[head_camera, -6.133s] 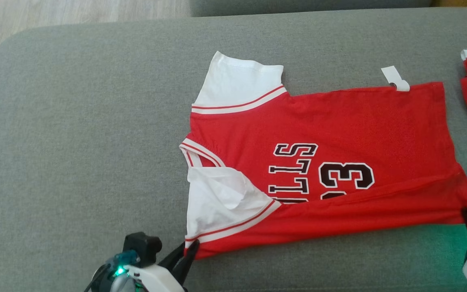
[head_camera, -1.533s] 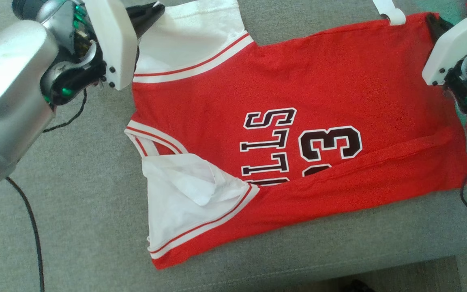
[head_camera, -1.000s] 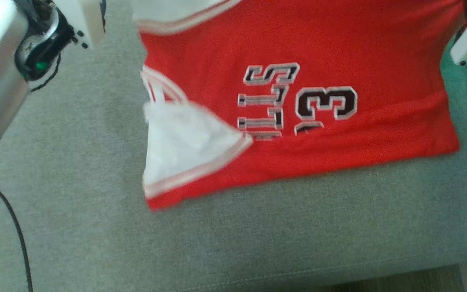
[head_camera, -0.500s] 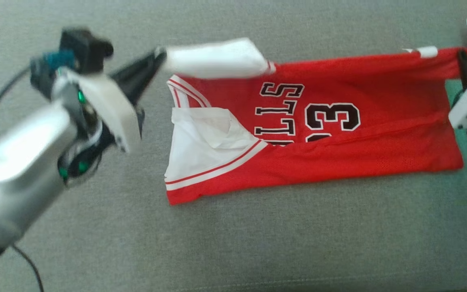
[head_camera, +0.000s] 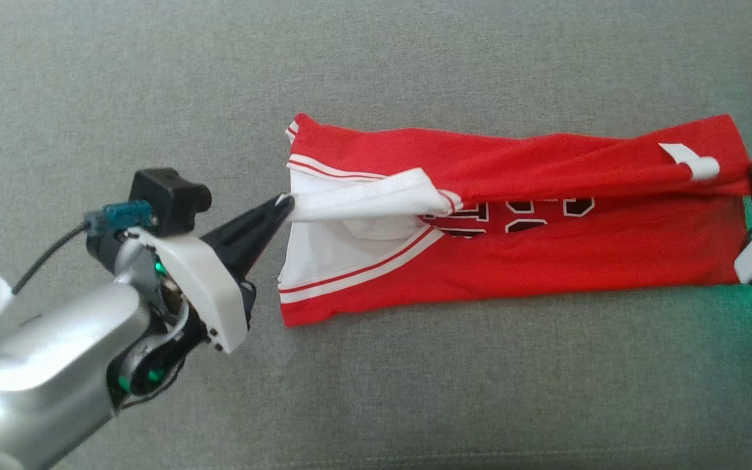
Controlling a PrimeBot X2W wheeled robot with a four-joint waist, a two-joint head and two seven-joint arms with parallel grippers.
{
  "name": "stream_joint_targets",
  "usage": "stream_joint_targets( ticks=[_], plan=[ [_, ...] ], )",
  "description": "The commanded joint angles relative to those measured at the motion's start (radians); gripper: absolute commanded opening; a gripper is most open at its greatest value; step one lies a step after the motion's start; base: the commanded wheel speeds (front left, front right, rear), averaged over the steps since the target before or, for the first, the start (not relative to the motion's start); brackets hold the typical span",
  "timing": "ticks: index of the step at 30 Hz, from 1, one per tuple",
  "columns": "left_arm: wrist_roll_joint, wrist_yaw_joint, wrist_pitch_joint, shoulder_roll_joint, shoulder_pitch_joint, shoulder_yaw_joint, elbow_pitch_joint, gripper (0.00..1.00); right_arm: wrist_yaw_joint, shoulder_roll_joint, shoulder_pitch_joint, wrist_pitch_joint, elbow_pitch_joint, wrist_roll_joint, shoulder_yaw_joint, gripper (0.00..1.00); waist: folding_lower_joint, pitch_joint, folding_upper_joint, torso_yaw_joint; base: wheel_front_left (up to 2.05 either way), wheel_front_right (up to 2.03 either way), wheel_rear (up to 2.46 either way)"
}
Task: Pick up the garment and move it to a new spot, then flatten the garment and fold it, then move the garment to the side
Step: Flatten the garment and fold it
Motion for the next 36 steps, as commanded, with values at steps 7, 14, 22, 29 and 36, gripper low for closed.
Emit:
stream_joint_targets(
  ticks=[7, 14, 22, 29, 36],
  plan=[
    [0.01, 0.03, -0.019, 0.024, 0.006, 0.022, -0.01, 0.08, 0.007, 0.034, 0.06, 0.044, -0.119, -0.042, -0.045, 0.49, 0.0, 0.001, 0.0, -0.006, 0.0, 0.0, 0.0],
    [0.045, 0.12, -0.11, -0.028, 0.058, 0.039, 0.033, 1.0, 0.007, 0.089, 0.119, 0.014, -0.189, -0.083, -0.102, 1.0, 0.0, -0.052, 0.0, -0.021, 0.0, 0.0, 0.0],
    [0.14, 0.284, -0.161, -0.115, 0.247, 0.172, 0.049, 1.0, 0.007, 0.15, 0.236, -0.088, -0.221, -0.096, -0.052, 1.0, 0.0, -0.178, 0.0, -0.037, 0.0, 0.0, 0.0],
    [0.291, 0.334, -0.161, -0.24, 0.521, 0.411, 0.016, 1.0, 0.007, 0.194, 0.328, -0.161, -0.21, -0.075, -0.006, 1.0, 0.0, -0.263, 0.0, -0.016, 0.0, 0.0, 0.0],
    [0.503, 0.337, -0.161, -0.395, 0.745, 0.648, -0.048, 1.0, 0.007, 0.233, 0.397, -0.248, -0.198, -0.065, -0.002, 1.0, 0.0, -0.302, 0.0, 0.026, 0.0, 0.0, 0.0]
  ],
)
